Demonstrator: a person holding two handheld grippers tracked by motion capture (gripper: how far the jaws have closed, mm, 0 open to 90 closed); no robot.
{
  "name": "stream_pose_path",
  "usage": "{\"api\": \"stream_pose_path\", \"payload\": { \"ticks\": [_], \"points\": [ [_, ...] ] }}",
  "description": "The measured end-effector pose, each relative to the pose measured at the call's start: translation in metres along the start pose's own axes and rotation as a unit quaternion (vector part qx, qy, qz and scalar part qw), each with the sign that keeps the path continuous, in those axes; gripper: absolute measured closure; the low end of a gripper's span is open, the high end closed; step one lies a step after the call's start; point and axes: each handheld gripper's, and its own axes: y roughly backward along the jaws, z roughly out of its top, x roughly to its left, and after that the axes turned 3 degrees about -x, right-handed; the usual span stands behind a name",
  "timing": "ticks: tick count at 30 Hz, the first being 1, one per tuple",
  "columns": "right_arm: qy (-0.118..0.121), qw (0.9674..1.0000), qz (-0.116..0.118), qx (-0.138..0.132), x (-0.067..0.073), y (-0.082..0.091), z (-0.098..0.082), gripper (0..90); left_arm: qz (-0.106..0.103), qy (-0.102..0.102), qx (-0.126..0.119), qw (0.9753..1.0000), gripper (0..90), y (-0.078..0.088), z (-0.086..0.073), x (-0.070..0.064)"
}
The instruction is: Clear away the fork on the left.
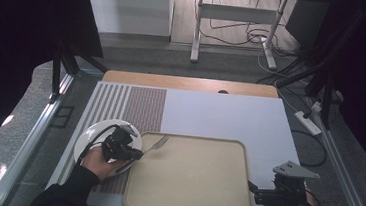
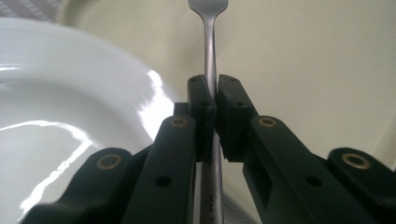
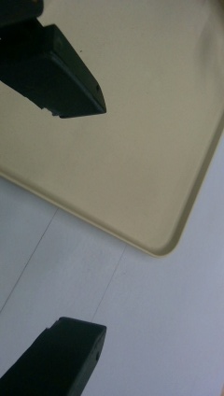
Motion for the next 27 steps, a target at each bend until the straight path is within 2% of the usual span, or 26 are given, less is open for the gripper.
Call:
{"api": "stream_pose_path", "payload": {
  "ticks": [4,9,12,13,18,20,22,23,24,26,27],
  "points": [
    [0.000,1.0000,0.000,0.001,0.000,0.000,0.000,0.0,0.001,-0.019,0.010,0.9998,84.0,-0.013,0.005,-0.021],
    [-0.001,1.0000,0.000,0.001,0.000,0.000,0.000,0.0,0.001,-0.022,0.016,0.9996,84.0,-0.024,0.008,-0.034],
    [-0.001,1.0000,0.000,0.001,0.000,-0.001,0.000,0.0,-0.001,-0.032,0.030,0.9991,83.9,-0.034,0.009,-0.042],
    [-0.001,1.0000,0.000,0.001,0.000,-0.001,0.000,0.0,-0.003,-0.040,0.041,0.9983,83.8,-0.041,0.010,-0.045],
    [0.000,1.0000,0.000,0.002,0.000,-0.001,0.000,0.0,-0.007,-0.049,0.065,0.9966,82.3,-0.052,0.010,-0.046],
    [0.000,1.0000,0.000,0.002,0.000,-0.001,0.000,0.0,-0.009,-0.044,0.059,0.9972,79.5,-0.052,0.012,-0.044],
    [-0.001,1.0000,0.000,0.002,0.000,-0.001,0.000,0.0,-0.009,-0.043,0.042,0.9982,77.9,-0.048,0.016,-0.042],
    [-0.001,1.0000,0.000,0.002,0.000,-0.001,0.000,0.0,-0.009,-0.043,0.033,0.9985,80.2,-0.045,0.019,-0.042],
    [-0.001,1.0000,0.000,0.003,0.000,-0.001,0.001,0.0,-0.011,-0.044,0.025,0.9986,87.4,-0.044,0.022,-0.042],
    [-0.001,1.0000,-0.001,0.003,0.000,-0.001,0.001,0.0,-0.020,-0.048,0.019,0.9984,88.5,-0.043,0.027,-0.043],
    [-0.001,1.0000,0.000,0.002,0.000,-0.001,0.000,0.0,-0.028,-0.060,0.023,0.9976,88.5,-0.046,0.031,-0.045]
  ]
}}
